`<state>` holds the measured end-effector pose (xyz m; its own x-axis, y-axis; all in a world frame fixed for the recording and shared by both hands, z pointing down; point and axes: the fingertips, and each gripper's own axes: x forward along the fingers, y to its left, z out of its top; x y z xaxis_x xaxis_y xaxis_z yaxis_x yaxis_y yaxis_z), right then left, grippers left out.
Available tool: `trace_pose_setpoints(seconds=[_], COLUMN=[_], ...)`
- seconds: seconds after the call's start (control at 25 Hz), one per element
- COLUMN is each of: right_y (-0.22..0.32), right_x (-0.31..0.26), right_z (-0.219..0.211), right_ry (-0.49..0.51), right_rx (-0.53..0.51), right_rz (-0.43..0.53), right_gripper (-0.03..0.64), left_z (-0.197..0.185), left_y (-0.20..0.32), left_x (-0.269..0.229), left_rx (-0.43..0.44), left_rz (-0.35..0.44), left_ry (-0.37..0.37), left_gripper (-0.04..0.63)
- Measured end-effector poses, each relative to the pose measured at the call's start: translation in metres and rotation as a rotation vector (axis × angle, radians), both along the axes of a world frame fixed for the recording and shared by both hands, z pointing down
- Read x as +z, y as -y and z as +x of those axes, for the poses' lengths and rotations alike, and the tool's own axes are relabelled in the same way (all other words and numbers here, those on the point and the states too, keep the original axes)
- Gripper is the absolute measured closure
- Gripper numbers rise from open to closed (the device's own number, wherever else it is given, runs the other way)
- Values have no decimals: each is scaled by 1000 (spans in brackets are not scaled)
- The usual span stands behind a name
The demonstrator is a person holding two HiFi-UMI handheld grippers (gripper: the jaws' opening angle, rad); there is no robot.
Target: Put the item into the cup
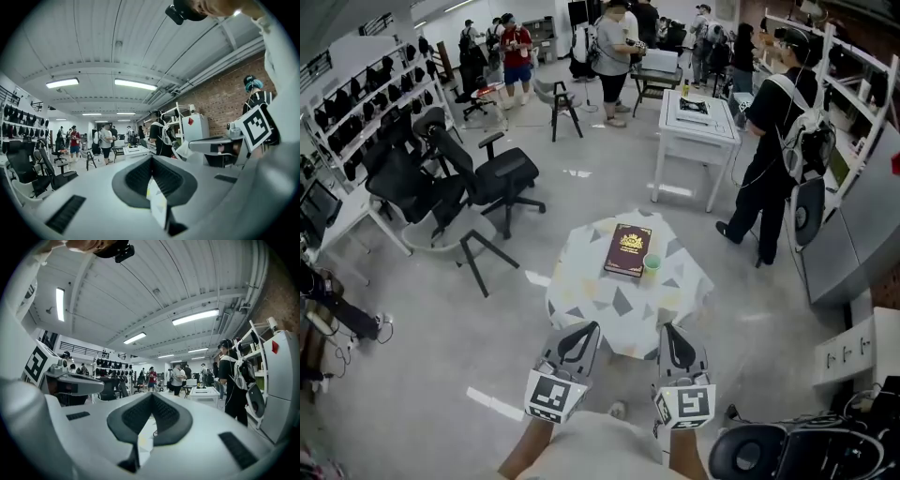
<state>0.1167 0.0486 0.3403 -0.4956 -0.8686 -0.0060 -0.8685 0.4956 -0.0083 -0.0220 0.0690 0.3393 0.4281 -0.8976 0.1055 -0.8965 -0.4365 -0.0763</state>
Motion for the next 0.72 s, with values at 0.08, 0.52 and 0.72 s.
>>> trace_pose_setpoints(seconds=[0.08,0.52,0.72], right_y=[2,25,33], right_x=[0,5,3], right_z=[1,11,11], right_ry=[0,6,-7], right_rx=[-6,-2,12], right_rz=[1,-11,-5], right_gripper=[614,614,614], left_z=[5,10,8], left_y=[3,25,39], left_x=[2,7,7], left_rx=[3,-8,-3], left_rz=[-4,-17,-7], left_ry=[-2,-13,-36], left_gripper=[583,583,583])
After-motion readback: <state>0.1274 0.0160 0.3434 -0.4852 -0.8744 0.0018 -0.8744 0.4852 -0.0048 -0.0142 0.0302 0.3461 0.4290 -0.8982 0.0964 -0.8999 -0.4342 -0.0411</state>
